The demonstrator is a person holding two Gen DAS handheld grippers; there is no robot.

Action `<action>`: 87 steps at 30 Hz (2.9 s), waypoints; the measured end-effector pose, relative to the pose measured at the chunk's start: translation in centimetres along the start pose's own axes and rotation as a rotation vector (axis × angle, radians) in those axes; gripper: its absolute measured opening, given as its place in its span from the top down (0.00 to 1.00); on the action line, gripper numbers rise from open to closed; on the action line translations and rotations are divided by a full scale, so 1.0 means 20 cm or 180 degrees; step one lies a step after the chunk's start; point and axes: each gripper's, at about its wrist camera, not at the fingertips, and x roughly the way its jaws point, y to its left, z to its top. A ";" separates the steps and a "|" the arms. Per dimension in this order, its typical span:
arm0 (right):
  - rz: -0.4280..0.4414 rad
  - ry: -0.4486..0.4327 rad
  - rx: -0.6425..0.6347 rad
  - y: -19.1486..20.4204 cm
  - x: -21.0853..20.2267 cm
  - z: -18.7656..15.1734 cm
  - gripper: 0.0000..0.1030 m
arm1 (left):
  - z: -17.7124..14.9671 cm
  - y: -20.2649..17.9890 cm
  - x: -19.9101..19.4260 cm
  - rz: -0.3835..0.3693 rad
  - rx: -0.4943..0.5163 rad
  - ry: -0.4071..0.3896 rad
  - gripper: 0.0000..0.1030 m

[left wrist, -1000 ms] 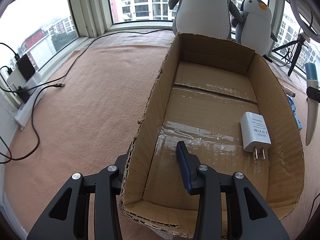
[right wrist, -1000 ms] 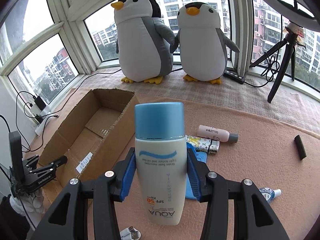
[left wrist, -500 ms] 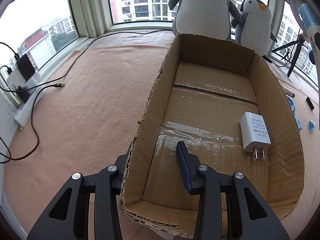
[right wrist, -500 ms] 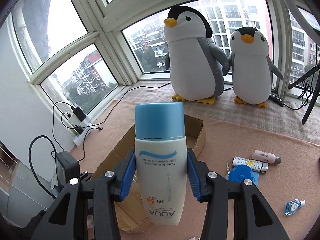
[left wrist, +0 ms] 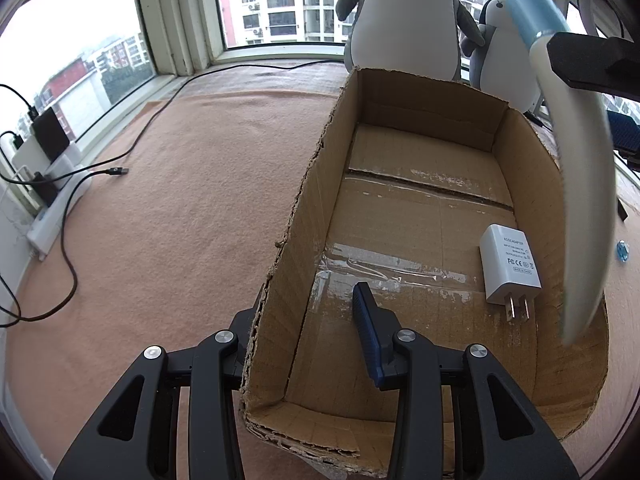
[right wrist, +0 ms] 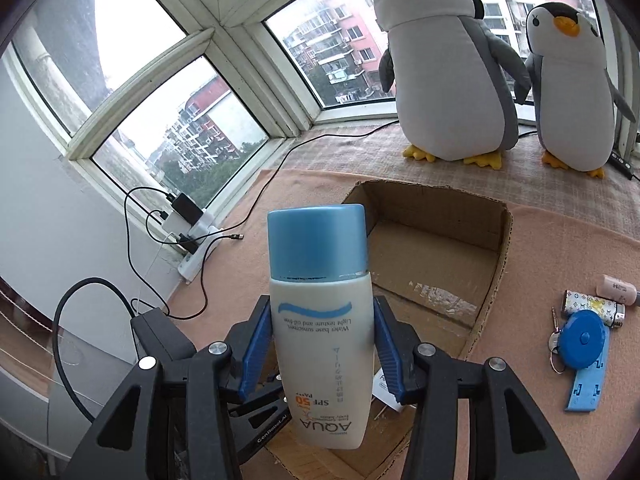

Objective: Organize rigid objects
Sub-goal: 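Carry the sunscreen bottle into the box beside the adapter and release, then move the right gripper to the white USB cable and grasp it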

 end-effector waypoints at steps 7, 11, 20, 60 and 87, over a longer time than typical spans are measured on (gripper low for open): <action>-0.0110 -0.0079 0.0028 -0.04 -0.06 0.00 0.33 | 0.00 -0.01 0.00 -0.0007 -0.0008 -0.0010 0.65; -0.0130 -0.0109 0.0066 -0.06 -0.10 0.00 0.33 | -0.01 0.00 0.00 -0.0015 -0.0002 -0.0012 0.65; -0.0269 -0.0291 0.0075 -0.09 -0.39 0.00 0.33 | -0.01 0.00 0.01 -0.0018 0.0000 -0.0015 0.65; -0.0908 -0.0064 0.0227 -0.20 -0.78 -0.68 0.34 | -0.02 0.01 0.00 -0.0041 0.0154 -0.0035 0.65; -0.0702 0.0655 0.1156 -0.48 -0.24 -0.72 0.63 | -0.03 0.02 0.00 -0.0099 0.0092 -0.0035 0.65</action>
